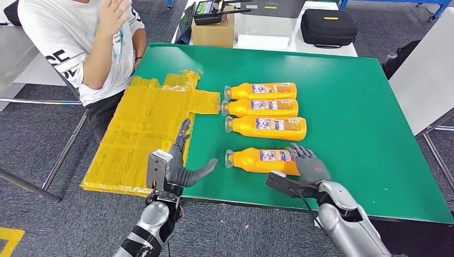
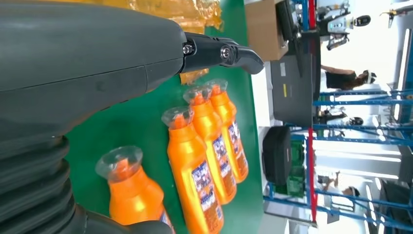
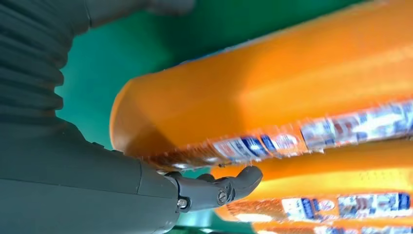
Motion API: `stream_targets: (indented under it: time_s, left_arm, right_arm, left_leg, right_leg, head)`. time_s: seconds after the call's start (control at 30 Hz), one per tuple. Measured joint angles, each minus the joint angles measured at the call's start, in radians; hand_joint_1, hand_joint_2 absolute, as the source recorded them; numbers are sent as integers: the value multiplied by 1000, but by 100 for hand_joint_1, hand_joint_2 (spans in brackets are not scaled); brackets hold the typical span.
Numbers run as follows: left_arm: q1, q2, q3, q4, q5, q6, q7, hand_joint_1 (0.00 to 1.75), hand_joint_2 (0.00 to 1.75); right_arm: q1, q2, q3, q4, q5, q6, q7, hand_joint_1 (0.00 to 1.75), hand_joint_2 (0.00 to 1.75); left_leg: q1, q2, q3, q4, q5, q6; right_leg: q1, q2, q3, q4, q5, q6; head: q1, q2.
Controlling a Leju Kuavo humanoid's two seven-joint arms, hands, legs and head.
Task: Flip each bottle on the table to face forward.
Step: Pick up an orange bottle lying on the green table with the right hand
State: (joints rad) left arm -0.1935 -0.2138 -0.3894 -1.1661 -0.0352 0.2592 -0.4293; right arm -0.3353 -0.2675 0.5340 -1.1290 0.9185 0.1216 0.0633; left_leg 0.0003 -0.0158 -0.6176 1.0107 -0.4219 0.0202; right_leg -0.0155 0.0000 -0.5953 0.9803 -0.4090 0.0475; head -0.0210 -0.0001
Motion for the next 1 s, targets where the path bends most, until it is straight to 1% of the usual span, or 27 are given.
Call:
stream_targets:
  time_s: [0.13,0.3,0.4,0.53,1.0]
  left_arm:
    - [-22,-1,0,36,33,-1,-18,0,175]
    - [-31,-1,2,57,50,4,-29,0,175]
    - [-32,-1,2,59,50,10,-30,0,175]
    - [-32,-1,4,59,50,10,-30,0,175]
    - [-32,-1,9,59,50,10,-30,0,175]
  right_arm:
    - [-97,-43,70,98,-72,42,-79,175,175]
    - [-160,-54,141,168,-112,21,-88,175,175]
    - [-171,-54,163,183,-121,1,-77,175,175]
    - [-182,-55,182,194,-130,-3,-70,175,175]
    - [-193,-57,202,207,-131,-4,-67,175,175]
  left_leg:
    - [0,0,5,0,0,0]
    - [0,0,8,0,0,0]
    - [0,1,9,0,0,0]
    - [0,1,10,0,0,0]
    - [-1,1,12,0,0,1]
  right_leg:
    - [0,0,5,-1,0,0]
    - [0,0,8,0,0,0]
    - [0,1,9,0,0,0]
    - [0,1,9,-1,0,0]
    - [0,1,11,-1,0,1]
  head:
    - [0,0]
    - [0,0]
    - [0,0]
    - [0,0]
    - [0,0]
